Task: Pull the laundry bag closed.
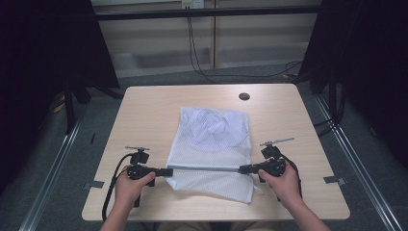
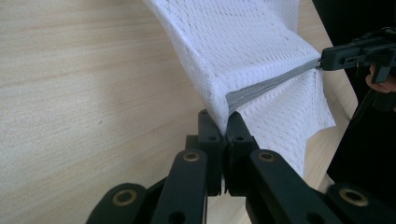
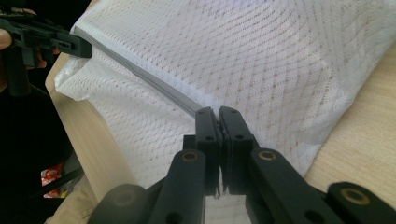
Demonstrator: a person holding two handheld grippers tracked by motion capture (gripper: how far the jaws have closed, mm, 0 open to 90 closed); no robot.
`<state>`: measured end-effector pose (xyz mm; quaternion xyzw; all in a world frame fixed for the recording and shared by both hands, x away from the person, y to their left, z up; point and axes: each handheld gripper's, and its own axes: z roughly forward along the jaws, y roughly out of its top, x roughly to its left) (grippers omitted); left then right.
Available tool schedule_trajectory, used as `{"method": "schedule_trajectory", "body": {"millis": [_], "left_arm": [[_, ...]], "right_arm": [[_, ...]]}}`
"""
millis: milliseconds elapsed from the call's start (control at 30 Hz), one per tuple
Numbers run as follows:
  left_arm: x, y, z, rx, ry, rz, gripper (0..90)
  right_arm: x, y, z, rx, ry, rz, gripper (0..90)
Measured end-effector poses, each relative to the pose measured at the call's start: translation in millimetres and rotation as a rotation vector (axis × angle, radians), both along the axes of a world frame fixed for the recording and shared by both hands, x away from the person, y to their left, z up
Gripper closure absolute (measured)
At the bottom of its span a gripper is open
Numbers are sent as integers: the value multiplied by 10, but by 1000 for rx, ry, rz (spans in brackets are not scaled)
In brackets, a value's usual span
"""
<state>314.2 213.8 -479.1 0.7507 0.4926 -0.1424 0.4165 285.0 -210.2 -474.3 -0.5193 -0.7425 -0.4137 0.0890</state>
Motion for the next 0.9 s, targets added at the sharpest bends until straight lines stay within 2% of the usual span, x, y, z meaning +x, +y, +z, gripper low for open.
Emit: {"method": "schedule_trajectory", "body": {"millis": [167,200,267,333,400,600,767,800,833,900], "left_arm": [[2,6,0,7,-2,0,879],[1,8,2,1,1,11,879],[-3,10,2,-10,7,8,879],[3,15,-1,7,-2,-5,879],[0,8,3,-6,3,7,879],[-2,9,9,-5,2,5,879],[4,41,13,18,-14,7,879],[0,42,11,4,-5,16,879],[2,57,13,15,-9,15,879],[7,80,9,3,-9,15,879]], "right_arm": [[-5,-8,5,2,-2,-5,870],[-6,-11,7,-11,-4,-8,870],[-6,-31,3,-2,0,-8,870],[-9,-32,4,-4,-1,-8,870],[-9,-33,5,-4,0,-11,870],[-13,-61,5,1,-1,-15,870],[-16,-80,7,-16,-4,-22,871],[-15,-94,5,-14,-3,-28,871],[-15,-112,5,-18,-4,-31,870],[-15,-150,4,-24,-4,-40,871]]}}
